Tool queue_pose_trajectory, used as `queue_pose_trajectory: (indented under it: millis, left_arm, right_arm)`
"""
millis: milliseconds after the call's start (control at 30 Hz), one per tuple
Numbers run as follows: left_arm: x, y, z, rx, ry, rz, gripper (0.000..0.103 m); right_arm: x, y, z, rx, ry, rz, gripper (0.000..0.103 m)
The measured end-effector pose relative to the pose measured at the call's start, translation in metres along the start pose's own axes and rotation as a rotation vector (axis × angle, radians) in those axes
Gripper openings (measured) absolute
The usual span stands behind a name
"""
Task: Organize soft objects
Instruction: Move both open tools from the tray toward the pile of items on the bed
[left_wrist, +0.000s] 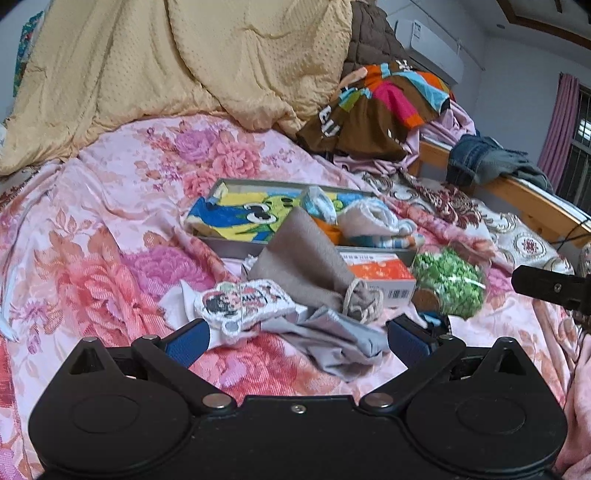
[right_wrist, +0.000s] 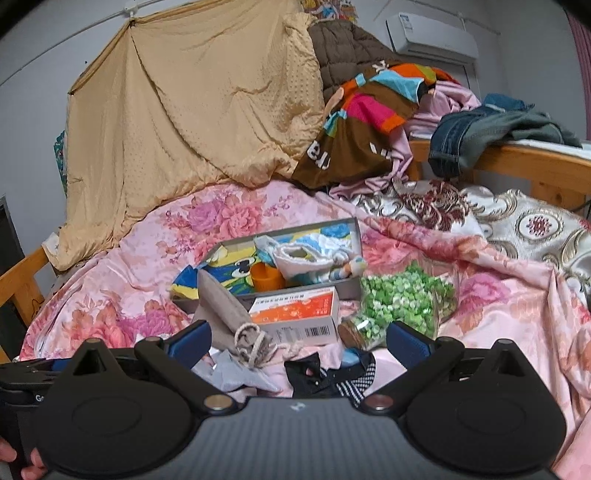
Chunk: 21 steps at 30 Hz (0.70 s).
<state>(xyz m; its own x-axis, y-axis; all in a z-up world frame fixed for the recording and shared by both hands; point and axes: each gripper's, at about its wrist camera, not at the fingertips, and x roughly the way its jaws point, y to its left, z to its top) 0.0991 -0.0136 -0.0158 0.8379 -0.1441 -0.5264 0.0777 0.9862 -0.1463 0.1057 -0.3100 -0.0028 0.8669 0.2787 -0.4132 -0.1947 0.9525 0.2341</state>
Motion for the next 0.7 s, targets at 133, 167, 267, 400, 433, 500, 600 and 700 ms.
queue_pose_trajectory:
  millis: [133,167,267,400,433,500,600,700]
  left_arm:
    - [0.007,0.002,-0.006,0.008,0.033,-0.015,0.102]
    - [0.008,0.002,-0.007,0.014,0.038,-0.018,0.102]
    - [0.013,0.000,-0.009,0.045,0.050,-0.030,0.102]
    - [0.023,-0.003,-0.009,0.107,0.084,-0.067,0.102]
    - [0.026,-0.005,-0.008,0.127,0.089,-0.076,0.102]
    - [0.031,-0.008,-0.007,0.160,0.096,-0.087,0.102]
    - [0.037,-0.011,-0.006,0.200,0.102,-0.107,0.102]
    - [0.041,-0.013,-0.007,0.226,0.108,-0.125,0.102]
  right_arm:
    - [0.007,-0.004,-0.004,0.015,0.036,0.017,0.103]
    - [0.009,-0.004,-0.005,0.012,0.046,0.014,0.103]
    - [0.016,-0.003,-0.010,-0.006,0.074,0.005,0.103]
    - [0.024,-0.002,-0.018,-0.029,0.113,-0.014,0.103]
    - [0.027,-0.004,-0.020,-0.031,0.123,-0.020,0.103]
    - [0.032,-0.007,-0.023,-0.021,0.138,-0.029,0.103]
    - [0.040,-0.012,-0.026,-0.001,0.158,-0.034,0.103]
    - [0.047,-0.016,-0.031,0.001,0.177,-0.039,0.103]
